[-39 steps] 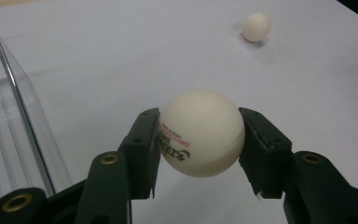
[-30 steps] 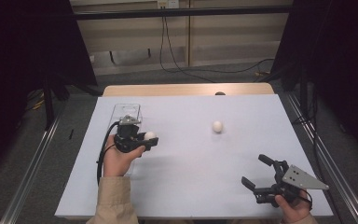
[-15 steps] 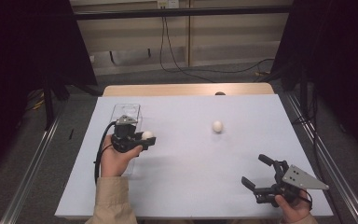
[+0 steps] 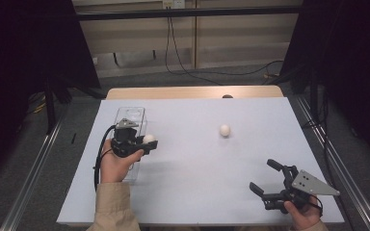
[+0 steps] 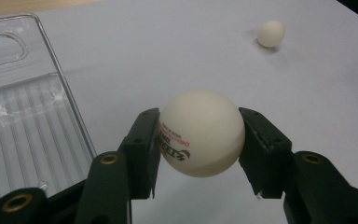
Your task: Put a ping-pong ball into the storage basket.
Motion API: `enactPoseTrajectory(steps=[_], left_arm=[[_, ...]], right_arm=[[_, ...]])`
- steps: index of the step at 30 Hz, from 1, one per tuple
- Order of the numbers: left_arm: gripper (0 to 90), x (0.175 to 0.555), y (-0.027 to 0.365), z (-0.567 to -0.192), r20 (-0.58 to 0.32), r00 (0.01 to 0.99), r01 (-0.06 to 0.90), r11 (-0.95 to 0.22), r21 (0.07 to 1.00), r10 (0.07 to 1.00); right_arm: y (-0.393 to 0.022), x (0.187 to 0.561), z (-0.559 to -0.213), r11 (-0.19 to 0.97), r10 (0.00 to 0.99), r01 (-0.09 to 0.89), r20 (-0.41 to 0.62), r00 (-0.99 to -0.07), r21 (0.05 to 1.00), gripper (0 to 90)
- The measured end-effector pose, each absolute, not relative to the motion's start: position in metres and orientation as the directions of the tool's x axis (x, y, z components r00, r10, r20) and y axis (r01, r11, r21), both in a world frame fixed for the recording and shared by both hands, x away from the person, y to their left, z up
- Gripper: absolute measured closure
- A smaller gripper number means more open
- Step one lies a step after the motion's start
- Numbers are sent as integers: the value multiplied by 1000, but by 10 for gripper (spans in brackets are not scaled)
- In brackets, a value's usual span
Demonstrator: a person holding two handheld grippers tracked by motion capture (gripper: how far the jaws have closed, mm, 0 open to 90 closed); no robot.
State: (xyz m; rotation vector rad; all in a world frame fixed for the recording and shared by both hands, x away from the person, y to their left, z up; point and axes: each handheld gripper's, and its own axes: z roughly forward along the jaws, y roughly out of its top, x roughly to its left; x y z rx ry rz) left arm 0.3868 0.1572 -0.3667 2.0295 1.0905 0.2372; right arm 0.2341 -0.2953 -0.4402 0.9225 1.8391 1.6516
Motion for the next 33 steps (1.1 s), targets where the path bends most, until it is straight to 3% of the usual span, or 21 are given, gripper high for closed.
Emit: enactPoseTrajectory(steps=[33], left_arm=[[511, 386, 179, -365, -180, 573, 624, -283, 728, 800]], right_arm=[[-296, 234, -440, 34, 760, 155, 76, -646, 987, 13]])
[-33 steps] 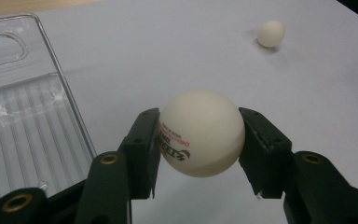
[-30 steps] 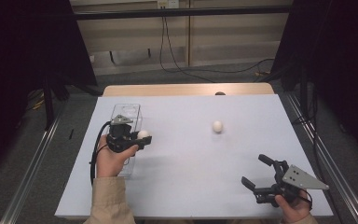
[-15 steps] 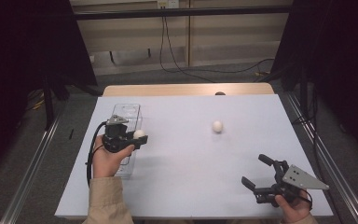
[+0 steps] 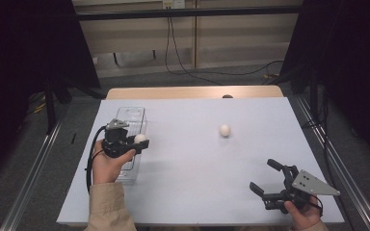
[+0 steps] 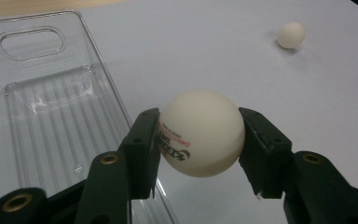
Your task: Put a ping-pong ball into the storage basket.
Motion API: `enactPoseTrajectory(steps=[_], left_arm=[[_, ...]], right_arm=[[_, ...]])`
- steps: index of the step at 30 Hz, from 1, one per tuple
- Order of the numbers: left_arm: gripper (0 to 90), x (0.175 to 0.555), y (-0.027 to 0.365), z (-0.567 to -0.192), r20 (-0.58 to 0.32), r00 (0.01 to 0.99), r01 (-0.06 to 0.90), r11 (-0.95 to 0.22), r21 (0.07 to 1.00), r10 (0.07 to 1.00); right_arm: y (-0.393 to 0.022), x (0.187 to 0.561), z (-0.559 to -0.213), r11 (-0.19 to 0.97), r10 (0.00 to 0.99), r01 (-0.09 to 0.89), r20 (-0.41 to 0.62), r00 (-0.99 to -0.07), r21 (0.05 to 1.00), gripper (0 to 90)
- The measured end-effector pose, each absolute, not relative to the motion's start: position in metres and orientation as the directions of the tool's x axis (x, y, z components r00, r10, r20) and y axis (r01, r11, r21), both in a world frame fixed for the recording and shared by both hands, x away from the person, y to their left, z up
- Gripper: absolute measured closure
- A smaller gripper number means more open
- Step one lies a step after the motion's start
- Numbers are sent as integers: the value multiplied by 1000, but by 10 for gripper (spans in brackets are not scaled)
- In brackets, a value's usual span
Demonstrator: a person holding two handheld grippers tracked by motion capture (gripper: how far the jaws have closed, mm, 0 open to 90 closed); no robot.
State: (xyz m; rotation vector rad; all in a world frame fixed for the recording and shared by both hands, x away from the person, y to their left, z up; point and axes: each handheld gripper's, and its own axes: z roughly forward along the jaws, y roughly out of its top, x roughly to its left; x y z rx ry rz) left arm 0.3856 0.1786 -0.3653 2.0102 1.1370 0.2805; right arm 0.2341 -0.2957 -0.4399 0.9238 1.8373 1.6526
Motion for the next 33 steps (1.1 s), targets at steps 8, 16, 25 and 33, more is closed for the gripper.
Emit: enactPoseTrajectory(steps=[8, 16, 25, 33], left_arm=[[512, 385, 182, -365, -175, 563, 623, -277, 731, 808], [511, 385, 186, -365, -168, 565, 623, -284, 729, 808], [512, 384, 190, -365, -157, 554, 620, -279, 734, 817], [512, 384, 194, -366, -158, 546, 622, -271, 734, 823]], right_arm=[[-296, 234, -440, 33, 760, 155, 76, -646, 987, 12], [-296, 234, -440, 34, 759, 155, 75, -647, 987, 13], [-296, 234, -440, 34, 759, 154, 75, -647, 988, 12], [-296, 234, -440, 34, 759, 154, 75, -647, 987, 13]])
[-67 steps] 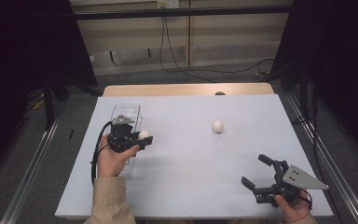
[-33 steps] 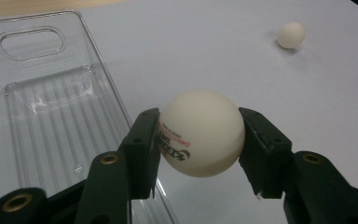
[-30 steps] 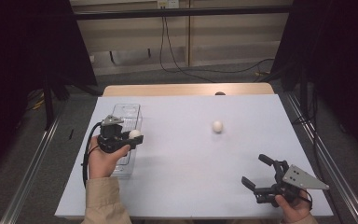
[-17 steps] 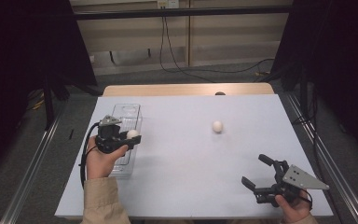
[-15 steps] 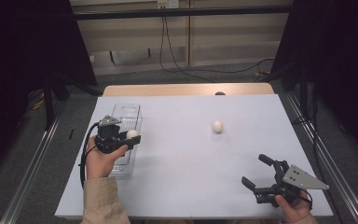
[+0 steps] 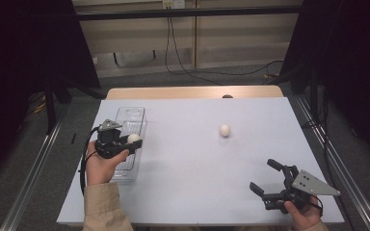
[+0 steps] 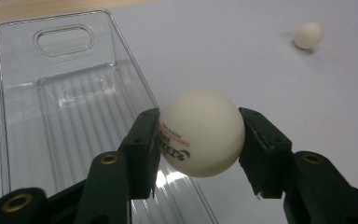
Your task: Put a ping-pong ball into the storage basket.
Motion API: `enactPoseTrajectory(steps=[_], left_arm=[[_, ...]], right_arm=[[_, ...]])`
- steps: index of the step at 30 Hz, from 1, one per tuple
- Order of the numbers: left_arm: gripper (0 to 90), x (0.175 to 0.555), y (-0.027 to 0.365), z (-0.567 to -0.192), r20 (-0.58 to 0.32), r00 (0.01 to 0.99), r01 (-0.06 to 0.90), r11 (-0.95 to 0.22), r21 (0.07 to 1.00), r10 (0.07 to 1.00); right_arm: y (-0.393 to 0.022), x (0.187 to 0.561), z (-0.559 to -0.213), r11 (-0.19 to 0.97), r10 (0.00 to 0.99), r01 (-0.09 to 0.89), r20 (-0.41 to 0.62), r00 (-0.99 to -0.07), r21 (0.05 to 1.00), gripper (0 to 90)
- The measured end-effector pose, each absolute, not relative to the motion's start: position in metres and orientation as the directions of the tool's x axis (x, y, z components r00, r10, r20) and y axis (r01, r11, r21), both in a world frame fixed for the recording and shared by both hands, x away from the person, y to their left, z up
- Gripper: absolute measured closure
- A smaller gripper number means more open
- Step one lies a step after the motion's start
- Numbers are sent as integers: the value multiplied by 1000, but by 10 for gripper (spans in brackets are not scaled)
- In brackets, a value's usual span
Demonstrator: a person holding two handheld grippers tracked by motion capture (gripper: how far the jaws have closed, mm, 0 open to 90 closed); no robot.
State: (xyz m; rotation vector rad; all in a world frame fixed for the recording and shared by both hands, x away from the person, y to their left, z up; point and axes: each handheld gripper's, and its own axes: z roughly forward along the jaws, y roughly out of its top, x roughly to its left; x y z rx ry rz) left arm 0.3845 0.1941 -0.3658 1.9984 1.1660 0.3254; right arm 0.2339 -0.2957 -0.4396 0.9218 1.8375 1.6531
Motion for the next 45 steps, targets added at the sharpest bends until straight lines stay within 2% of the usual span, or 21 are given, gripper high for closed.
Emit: enactPoseTrajectory(steps=[45], left_arm=[[511, 386, 208, -374, -113, 511, 625, -278, 729, 852]], right_arm=[[-295, 234, -439, 34, 757, 155, 76, -649, 987, 13]])
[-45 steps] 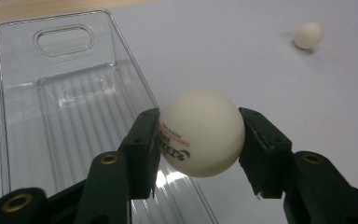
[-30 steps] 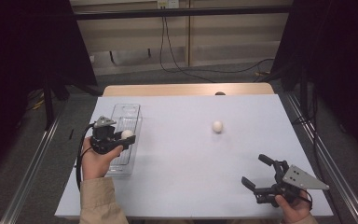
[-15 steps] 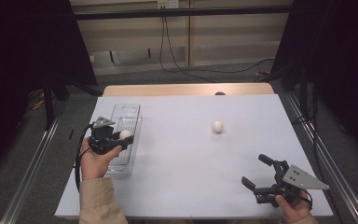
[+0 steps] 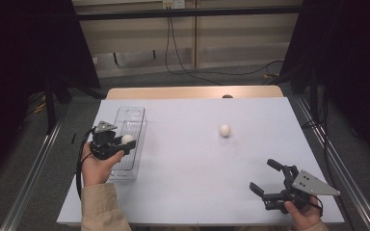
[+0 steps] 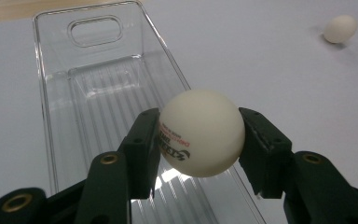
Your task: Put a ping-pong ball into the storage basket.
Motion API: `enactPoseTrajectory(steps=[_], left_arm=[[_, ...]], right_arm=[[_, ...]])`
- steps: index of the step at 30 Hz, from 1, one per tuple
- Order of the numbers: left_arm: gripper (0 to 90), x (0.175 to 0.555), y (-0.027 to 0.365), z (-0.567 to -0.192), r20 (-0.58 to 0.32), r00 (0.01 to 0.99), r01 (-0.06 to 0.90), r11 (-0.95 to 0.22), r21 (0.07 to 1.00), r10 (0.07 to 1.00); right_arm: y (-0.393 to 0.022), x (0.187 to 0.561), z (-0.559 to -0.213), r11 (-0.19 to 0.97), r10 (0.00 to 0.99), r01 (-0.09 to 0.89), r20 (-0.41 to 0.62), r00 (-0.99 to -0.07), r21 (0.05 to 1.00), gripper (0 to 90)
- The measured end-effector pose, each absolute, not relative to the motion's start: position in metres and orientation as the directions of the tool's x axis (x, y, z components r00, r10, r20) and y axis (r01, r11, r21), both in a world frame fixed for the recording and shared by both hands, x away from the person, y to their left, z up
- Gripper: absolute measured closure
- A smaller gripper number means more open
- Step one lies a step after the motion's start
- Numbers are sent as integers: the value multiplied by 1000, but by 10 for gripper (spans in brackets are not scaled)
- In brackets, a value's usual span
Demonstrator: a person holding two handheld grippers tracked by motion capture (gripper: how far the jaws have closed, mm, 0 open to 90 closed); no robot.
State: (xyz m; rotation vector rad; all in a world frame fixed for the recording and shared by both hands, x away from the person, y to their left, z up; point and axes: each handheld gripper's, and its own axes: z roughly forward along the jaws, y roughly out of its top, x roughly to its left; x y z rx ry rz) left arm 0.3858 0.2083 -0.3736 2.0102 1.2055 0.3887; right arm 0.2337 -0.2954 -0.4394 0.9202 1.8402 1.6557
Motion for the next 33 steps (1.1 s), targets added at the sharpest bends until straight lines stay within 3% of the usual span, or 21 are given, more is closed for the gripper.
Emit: enactPoseTrajectory(steps=[33], left_arm=[[510, 389, 212, -384, -104, 487, 636, -271, 722, 867]], right_arm=[[-296, 234, -439, 34, 756, 154, 75, -650, 987, 13]])
